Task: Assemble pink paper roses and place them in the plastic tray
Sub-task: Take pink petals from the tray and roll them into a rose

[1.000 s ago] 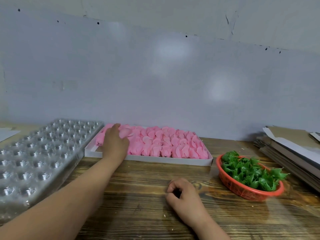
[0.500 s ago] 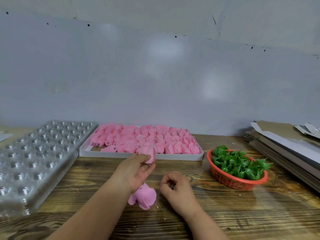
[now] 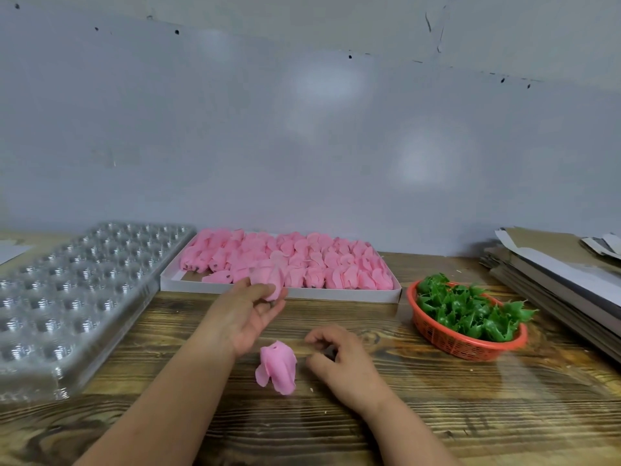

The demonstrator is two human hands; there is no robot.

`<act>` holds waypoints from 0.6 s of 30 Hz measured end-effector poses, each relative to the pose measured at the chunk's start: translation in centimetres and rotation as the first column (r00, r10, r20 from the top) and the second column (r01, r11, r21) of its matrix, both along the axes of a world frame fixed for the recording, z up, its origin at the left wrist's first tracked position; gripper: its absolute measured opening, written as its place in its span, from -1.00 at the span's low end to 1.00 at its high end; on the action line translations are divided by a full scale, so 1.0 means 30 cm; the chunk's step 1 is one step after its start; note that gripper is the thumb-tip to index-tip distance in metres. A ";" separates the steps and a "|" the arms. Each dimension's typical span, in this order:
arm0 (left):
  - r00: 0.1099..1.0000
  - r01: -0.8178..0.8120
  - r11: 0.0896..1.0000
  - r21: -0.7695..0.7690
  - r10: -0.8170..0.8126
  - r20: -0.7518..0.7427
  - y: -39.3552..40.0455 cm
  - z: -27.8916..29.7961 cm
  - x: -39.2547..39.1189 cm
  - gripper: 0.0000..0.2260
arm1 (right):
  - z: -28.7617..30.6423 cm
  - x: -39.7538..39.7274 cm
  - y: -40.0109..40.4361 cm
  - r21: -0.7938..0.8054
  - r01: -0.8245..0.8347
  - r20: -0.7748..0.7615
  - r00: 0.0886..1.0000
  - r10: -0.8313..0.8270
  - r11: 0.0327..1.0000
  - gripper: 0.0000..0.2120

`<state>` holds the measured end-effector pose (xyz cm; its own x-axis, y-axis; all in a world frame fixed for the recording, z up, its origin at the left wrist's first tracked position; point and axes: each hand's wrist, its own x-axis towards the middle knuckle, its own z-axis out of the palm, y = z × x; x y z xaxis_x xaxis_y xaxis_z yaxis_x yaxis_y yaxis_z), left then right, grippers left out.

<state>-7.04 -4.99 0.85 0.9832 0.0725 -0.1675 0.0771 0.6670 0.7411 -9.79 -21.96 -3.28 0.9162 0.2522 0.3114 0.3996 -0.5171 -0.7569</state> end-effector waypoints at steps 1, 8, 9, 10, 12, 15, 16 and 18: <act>1.000 0.011 1.000 0.019 -0.011 0.002 -0.002 -0.001 -0.003 -0.81 | 0.000 -0.001 0.008 0.012 -0.004 -0.005 1.000 0.004 1.000 -0.91; 0.994 0.097 0.988 0.119 -0.102 0.038 -0.006 0.001 -0.014 -0.81 | -0.018 0.008 0.071 -0.301 0.028 0.054 0.998 -0.012 0.953 -0.85; 0.993 0.108 0.987 0.122 -0.114 0.043 -0.006 0.001 -0.014 -0.81 | -0.023 0.010 0.074 -0.259 -0.011 0.053 0.998 0.026 0.966 -0.90; 0.991 0.119 0.985 0.122 -0.125 0.045 -0.006 0.002 -0.015 -0.81 | -0.024 0.009 0.076 -0.200 -0.039 0.042 0.998 0.049 0.979 -0.90; 0.989 0.133 0.984 0.122 -0.139 0.043 -0.003 0.001 -0.018 -0.82 | -0.020 0.007 0.070 -0.040 -0.043 0.014 0.999 0.044 0.998 -0.81; 0.992 0.115 0.979 0.167 -0.122 0.031 0.010 0.002 -0.018 -0.83 | 0.000 0.002 0.054 0.107 0.040 0.040 0.998 -0.045 0.993 -0.81; 0.994 0.098 0.975 0.200 -0.105 0.026 0.015 0.003 -0.016 -0.82 | 0.004 0.003 0.053 0.083 0.048 0.069 0.996 -0.054 0.995 -0.88; 0.996 0.072 0.968 0.242 -0.081 0.029 0.021 0.002 -0.013 -0.79 | 0.005 -0.005 0.068 -0.108 0.023 0.070 0.997 -0.015 0.994 -0.84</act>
